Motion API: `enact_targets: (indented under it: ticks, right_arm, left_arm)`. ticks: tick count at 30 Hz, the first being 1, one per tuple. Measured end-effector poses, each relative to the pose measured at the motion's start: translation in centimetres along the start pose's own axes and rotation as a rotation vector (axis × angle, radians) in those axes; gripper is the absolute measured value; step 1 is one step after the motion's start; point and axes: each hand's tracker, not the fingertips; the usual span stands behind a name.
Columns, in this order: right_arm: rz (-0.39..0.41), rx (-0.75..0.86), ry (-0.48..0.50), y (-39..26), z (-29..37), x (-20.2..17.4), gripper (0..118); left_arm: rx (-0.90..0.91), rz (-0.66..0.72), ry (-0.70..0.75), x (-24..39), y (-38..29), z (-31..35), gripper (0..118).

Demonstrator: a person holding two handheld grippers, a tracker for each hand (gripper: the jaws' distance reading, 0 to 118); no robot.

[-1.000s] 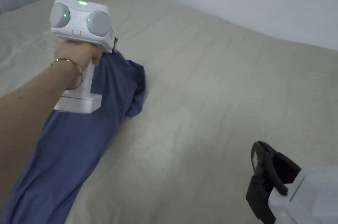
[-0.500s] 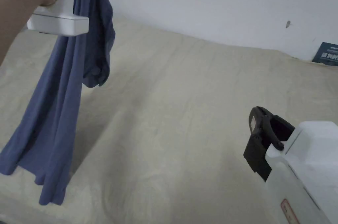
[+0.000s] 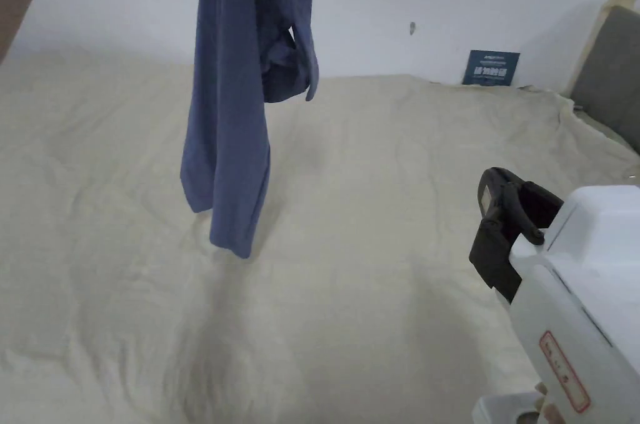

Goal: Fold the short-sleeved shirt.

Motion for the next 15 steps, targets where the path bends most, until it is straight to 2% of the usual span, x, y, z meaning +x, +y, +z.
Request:
enact_targets:
  ticks: [6,10,15]
  right_arm:
    - [0.003,-0.022,-0.094,-0.5,1.9,2.5,0]
    - [-0.014,-0.048,-0.133,-1.2,2.2,3.7,0]
    - [-0.024,-0.084,-0.158,-2.2,1.9,4.5,0]
  left_arm:
    - [-0.089,-0.046,-0.138,7.3,-5.0,-2.8,0]
    - [-0.203,-0.058,-0.198,10.9,-11.4,-5.5,0]
    - [-0.395,-0.156,-0.255,14.6,-22.3,-8.5,0]
